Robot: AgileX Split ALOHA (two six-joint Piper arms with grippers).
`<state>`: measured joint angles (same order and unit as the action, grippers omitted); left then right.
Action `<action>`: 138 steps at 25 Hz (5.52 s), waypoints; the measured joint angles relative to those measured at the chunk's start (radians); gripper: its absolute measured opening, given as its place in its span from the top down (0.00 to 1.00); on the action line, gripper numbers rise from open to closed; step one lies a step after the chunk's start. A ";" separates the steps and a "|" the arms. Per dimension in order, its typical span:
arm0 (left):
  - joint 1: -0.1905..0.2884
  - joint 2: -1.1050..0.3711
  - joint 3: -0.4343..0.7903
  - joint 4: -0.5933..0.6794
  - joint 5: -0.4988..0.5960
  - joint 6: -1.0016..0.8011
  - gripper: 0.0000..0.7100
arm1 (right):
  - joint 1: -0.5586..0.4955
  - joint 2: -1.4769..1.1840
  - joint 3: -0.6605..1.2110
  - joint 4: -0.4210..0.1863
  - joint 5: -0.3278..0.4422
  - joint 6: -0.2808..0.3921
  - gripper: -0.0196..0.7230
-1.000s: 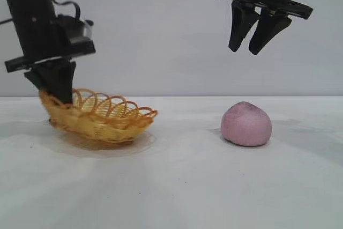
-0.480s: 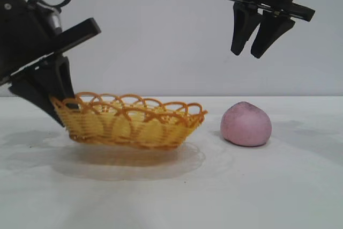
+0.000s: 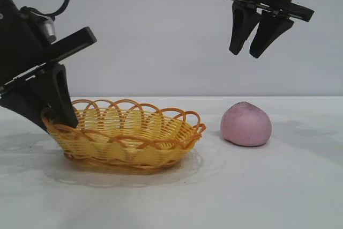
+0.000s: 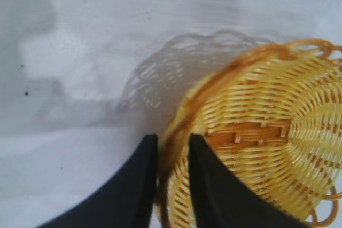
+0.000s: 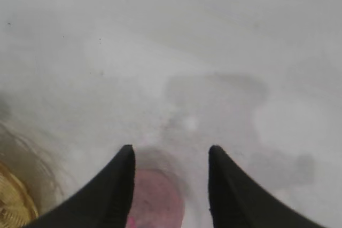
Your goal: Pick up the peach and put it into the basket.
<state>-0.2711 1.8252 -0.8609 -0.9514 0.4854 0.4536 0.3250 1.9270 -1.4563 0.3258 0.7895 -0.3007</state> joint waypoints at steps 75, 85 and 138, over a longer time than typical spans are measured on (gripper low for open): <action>0.199 -1.843 0.370 0.982 0.634 -0.502 0.56 | 0.002 0.139 -0.002 0.057 0.238 -0.025 0.63; 0.199 -1.845 0.370 0.987 0.634 -0.502 0.56 | 0.107 0.079 -0.007 0.048 0.169 -0.066 0.97; 0.257 -1.845 0.370 0.989 0.635 -0.502 0.56 | -0.245 -0.432 0.362 -0.363 -0.108 0.430 0.36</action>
<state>-0.0145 -0.0195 -0.4909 0.0375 1.1204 -0.0486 0.0800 1.4954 -1.0947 -0.0369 0.6816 0.1293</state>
